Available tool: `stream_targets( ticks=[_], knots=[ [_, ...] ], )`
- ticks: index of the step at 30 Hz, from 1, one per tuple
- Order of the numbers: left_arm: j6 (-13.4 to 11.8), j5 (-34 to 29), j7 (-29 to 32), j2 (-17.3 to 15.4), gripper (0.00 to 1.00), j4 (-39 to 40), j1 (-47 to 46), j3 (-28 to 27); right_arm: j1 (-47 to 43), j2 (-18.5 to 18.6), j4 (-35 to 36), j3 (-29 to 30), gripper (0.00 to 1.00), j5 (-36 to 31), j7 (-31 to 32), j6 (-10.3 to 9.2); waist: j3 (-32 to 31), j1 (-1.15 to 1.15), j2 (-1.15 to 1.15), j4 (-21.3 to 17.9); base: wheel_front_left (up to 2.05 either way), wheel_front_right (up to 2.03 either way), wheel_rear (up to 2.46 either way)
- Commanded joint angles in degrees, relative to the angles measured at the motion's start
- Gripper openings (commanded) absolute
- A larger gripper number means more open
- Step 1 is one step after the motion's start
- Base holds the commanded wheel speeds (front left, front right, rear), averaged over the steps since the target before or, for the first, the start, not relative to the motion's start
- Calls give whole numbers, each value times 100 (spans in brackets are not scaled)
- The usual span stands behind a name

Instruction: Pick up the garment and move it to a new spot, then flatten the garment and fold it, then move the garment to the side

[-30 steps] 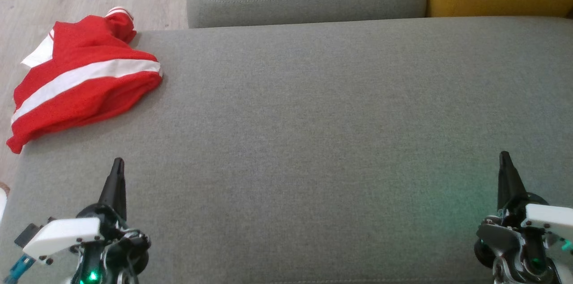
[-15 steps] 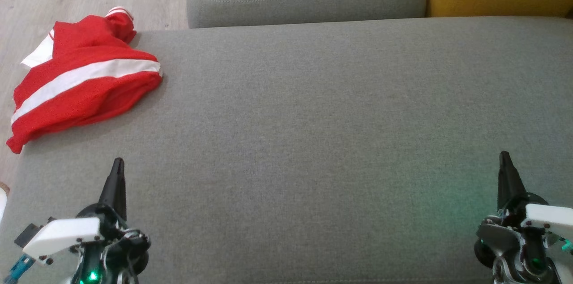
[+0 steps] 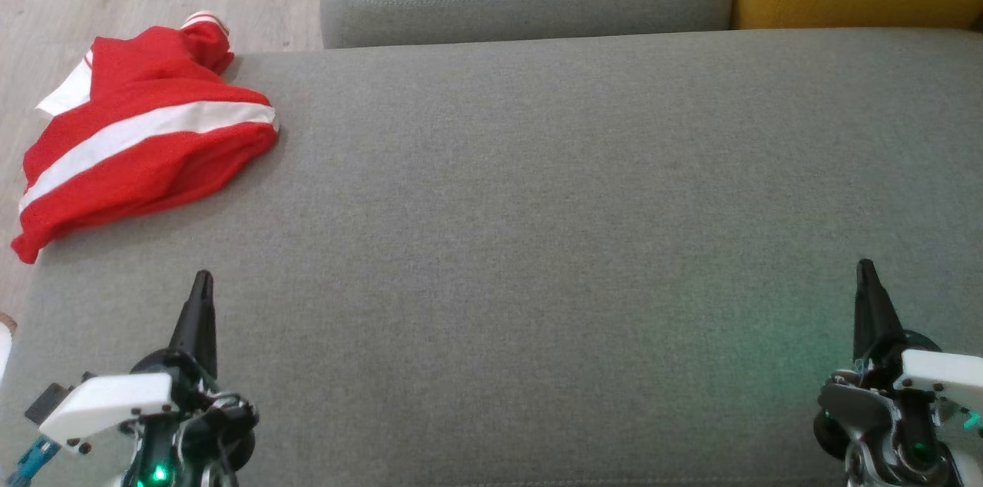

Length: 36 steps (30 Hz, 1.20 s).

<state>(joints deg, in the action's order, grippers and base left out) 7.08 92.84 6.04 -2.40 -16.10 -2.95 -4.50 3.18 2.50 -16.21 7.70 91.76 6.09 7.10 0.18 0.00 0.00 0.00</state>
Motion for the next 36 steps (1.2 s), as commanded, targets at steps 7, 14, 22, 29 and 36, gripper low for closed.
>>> stream_targets(
  ticks=[7,14,22,29,36],
  knots=[
    [41,-65,43,-48,0,207,-323,-200,300,38,219,-120,0,43,37,39,0,0,0,0,0,0,0],
    [0,0,0,0,100,0,0,0,0,0,0,0,100,0,0,0,0,0,0,0,0,0,0],
    [-17,-44,-85,32,100,-214,161,74,-134,-12,-241,-93,100,-28,-79,-5,0,0,0,0,0,0,0],
    [-42,-171,-202,28,100,-85,181,155,-127,-9,-176,-183,100,-128,-197,-2,0,0,0,2,0,0,0],
    [-108,-484,-320,23,100,89,183,221,-101,-7,-82,-231,100,-446,-315,0,1,0,0,6,0,0,0]
  ],
)
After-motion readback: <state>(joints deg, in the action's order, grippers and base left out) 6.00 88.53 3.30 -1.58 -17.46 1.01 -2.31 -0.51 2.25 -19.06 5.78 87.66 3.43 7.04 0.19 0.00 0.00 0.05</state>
